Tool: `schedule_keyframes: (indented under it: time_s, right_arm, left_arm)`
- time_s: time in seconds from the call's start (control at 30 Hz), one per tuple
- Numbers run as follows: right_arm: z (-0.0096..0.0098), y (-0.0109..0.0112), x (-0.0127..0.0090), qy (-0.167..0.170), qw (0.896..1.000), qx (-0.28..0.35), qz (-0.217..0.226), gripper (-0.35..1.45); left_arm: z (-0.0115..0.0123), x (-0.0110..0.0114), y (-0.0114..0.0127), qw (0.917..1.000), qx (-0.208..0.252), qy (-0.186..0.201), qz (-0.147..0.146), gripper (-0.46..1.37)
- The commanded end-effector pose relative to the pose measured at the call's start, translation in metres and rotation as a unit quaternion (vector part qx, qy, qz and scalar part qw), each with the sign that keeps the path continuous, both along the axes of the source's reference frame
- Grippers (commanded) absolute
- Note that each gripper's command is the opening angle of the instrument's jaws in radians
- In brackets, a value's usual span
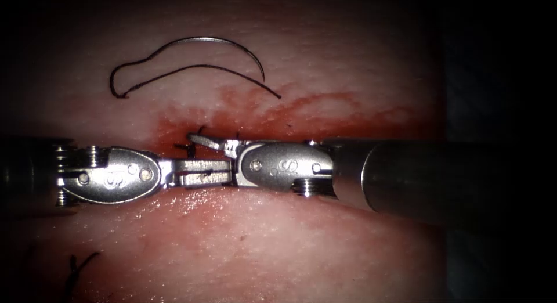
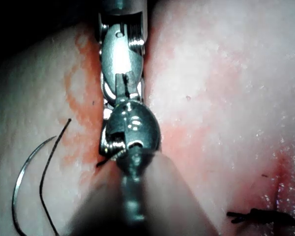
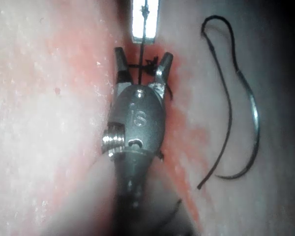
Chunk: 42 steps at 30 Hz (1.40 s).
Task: Wound Closure
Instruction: Using the right cutter, cut the short suture end
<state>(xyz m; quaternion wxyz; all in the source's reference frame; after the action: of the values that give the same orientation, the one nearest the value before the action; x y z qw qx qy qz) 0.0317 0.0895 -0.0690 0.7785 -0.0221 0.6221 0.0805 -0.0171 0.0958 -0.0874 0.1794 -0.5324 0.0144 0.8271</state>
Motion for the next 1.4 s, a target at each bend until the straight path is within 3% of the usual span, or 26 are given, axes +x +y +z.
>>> schedule_keyframes:
  time_s: [0.03, 0.27, 0.4, 0.6, 0.63, 0.67, 0.7, 1.13, 1.17, 1.2, 1.23, 1.27, 1.3, 1.4]
  right_arm:
    - [0.0, -0.0001, 0.0001, 0.0, 1.0, 0.0, -0.001, 1.08]
    - [0.0, -0.0002, 0.0005, 0.0, 1.0, -0.001, 0.0, 1.06]
    - [0.0002, -0.0002, 0.0007, 0.0, 1.0, -0.001, -0.001, 0.93]
    - [0.0005, -0.0005, 0.0013, 0.009, 1.0, -0.003, -0.01, 0.35]
    - [0.0006, -0.0006, 0.0014, 0.011, 1.0, -0.003, -0.013, 0.09]
    - [0.0006, -0.0006, 0.0015, 0.015, 1.0, -0.004, -0.015, -0.28]
    - [0.0006, -0.0007, 0.0015, 0.019, 1.0, -0.004, -0.019, -0.35]
    - [0.0004, -0.0001, 0.0007, 0.011, 1.0, 0.01, -0.004, -0.35]
    - [0.0003, -0.0001, 0.0006, 0.011, 1.0, 0.01, -0.004, -0.25]
    - [0.0003, -0.0001, 0.0006, 0.012, 1.0, 0.01, -0.003, 0.24]
    - [0.0003, -0.0001, 0.0005, 0.012, 1.0, 0.01, -0.003, 0.55]
    - [0.0003, -0.0002, 0.0005, 0.012, 1.0, 0.01, -0.004, 0.7]
    - [0.0002, -0.0002, 0.0005, 0.012, 1.0, 0.01, -0.004, 0.97]
    - [0.0001, -0.0003, 0.0002, 0.01, 1.0, 0.01, -0.001, 1.21]
  left_arm:
    - [0.0, 0.0, 0.0, 1.0, 0.001, -0.001, 0.002, -0.35]
    - [0.0, -0.0001, -0.0002, 1.0, 0.001, -0.002, 0.004, -0.35]
    - [-0.0001, -0.0004, -0.0003, 1.0, 0.002, -0.004, 0.005, -0.35]
    - [-0.0003, -0.0008, -0.0006, 1.0, 0.003, -0.006, 0.008, -0.35]
    - [-0.0003, -0.0008, -0.0006, 1.0, 0.003, -0.005, 0.008, -0.35]
    - [-0.0003, -0.0008, -0.0006, 1.0, 0.0, -0.005, 0.009, -0.35]
    - [-0.0003, -0.0008, -0.0006, 1.0, 0.0, -0.005, 0.009, -0.35]
    - [-0.0004, -0.0008, -0.0007, 0.9999, 0.0, -0.006, 0.01, -0.35]
    - [-0.0004, -0.0007, -0.0007, 0.9999, 0.0, -0.006, 0.011, -0.35]
    - [-0.0004, -0.0006, -0.0007, 0.9999, 0.0, -0.006, 0.011, -0.35]
    - [-0.0004, -0.0006, -0.0007, 0.9999, 0.0, -0.006, 0.011, -0.35]
    - [-0.0004, -0.0006, -0.0007, 0.9999, 0.0, -0.006, 0.011, -0.35]
    - [-0.0004, -0.0004, -0.0007, 0.9999, 0.0, -0.006, 0.012, -0.35]
    - [-0.0004, -0.0001, -0.0008, 0.9999, 0.0, -0.007, 0.013, -0.35]
